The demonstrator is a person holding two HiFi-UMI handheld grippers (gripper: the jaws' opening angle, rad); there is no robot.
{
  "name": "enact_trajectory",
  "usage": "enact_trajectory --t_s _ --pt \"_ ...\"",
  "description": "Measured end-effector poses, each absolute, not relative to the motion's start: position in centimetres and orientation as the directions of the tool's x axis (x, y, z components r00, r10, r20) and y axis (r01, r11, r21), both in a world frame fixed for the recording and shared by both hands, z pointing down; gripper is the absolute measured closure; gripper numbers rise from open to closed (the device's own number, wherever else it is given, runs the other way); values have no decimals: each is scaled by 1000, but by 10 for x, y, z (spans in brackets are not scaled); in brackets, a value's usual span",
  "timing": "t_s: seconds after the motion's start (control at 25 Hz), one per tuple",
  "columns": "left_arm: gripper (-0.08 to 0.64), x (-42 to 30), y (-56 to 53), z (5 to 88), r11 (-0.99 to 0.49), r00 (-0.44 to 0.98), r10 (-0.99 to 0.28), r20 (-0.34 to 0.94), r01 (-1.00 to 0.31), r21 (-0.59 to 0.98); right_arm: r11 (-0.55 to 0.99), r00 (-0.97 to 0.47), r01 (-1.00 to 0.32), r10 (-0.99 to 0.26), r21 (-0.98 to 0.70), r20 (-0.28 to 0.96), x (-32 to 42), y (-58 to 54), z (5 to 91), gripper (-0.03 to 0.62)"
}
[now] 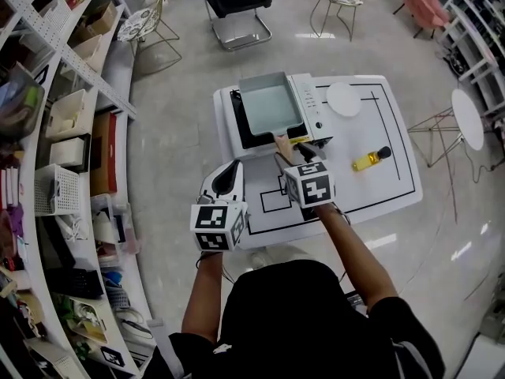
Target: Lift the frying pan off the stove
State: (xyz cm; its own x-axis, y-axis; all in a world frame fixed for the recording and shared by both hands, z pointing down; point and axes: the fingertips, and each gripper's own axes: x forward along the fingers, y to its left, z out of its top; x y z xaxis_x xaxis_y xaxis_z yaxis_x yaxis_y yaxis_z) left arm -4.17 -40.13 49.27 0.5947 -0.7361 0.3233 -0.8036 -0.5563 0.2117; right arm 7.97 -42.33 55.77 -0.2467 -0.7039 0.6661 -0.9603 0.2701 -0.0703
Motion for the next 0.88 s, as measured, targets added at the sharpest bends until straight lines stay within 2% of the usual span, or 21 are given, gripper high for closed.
enact_trajectory --t_s 0.2,0.56,0.76,0.88 --pt "548 -42 -410 502 -545 586 -735 341 -810 219 260 -254 -959 -629 -109 735 77 -431 579 337" --pt "548 -49 -426 510 -512 562 -746 357 -827 232 209 -218 -970 -535 -121 816 81 -443 609 336" --pt "548 -52 -429 516 -498 566 -740 362 -824 270 239 -273 -955 -466 -178 842 65 -445 624 336" --pt "548 -53 -430 516 -496 567 -740 360 -823 276 215 -227 -965 -420 -147 879 71 -443 630 336"
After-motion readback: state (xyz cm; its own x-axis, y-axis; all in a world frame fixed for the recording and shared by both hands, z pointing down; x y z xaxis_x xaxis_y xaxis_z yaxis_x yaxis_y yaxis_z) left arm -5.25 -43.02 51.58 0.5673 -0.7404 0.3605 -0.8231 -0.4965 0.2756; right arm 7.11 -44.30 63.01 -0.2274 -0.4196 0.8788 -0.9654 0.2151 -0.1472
